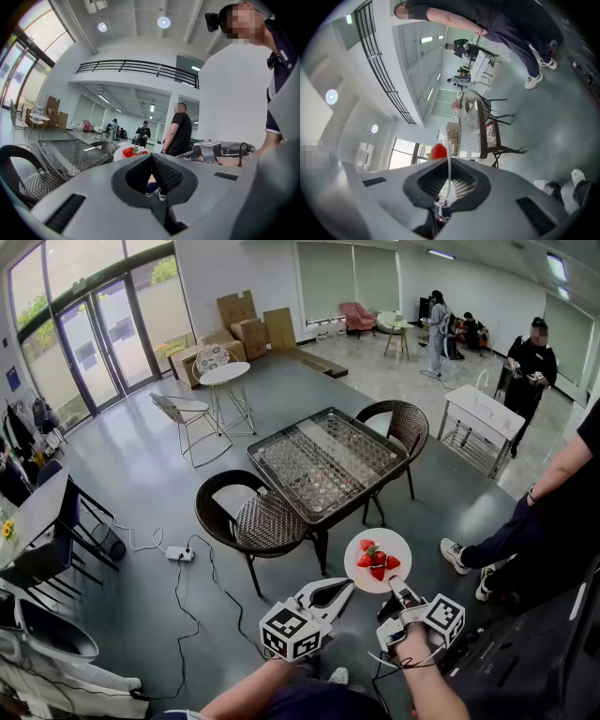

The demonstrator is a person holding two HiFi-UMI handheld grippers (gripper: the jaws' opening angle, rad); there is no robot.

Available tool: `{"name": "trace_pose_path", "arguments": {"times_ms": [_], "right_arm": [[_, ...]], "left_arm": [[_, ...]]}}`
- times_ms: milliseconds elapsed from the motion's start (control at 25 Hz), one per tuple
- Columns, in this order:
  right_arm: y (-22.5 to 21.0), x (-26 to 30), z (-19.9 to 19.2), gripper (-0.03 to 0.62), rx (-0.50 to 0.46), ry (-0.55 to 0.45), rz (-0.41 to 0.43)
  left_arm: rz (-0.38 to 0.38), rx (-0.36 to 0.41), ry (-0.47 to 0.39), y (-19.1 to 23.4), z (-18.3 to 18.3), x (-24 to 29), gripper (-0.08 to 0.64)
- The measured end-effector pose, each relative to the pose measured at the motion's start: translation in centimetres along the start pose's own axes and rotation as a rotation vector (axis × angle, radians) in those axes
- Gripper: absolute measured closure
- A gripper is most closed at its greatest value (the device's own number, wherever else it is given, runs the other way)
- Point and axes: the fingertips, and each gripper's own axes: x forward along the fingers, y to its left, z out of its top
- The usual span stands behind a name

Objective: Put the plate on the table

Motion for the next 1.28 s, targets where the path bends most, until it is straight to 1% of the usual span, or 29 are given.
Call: {"name": "trace_pose_path", "arguments": {"times_ms": [120, 480, 960, 1160, 1280], "right_arm": [[-0.1, 0.2, -0.2, 0.578, 0.01, -0.002, -0.007], [-0.2, 0.7, 0.0, 0.578, 0.041, 0.004, 0.006], [-1.0, 2.0, 2.3, 0.578, 0.027, 0.01, -0.001], [-0.7, 3.8, 3.5, 0.578, 0.03, 0.005, 0.011], [-0.8, 5.1, 4.5, 0.578, 0.02, 0.004, 0.004]], "left_arm": [[0.0, -0.002, 0.003, 0.3, 0.0, -0.1, 0.554], [-0.006, -0.011, 0.014, 0.5, -0.3, 0.4, 0.554], [-0.005, -0.017, 0.008, 1.3, -0.3, 2.6, 0.554], [-0.006, -0.021, 0.008, 2.8, 0.0, 4.1, 0.554], [-0.009, -0.027, 0.005, 4.0, 0.4, 5.2, 0.554]]}}
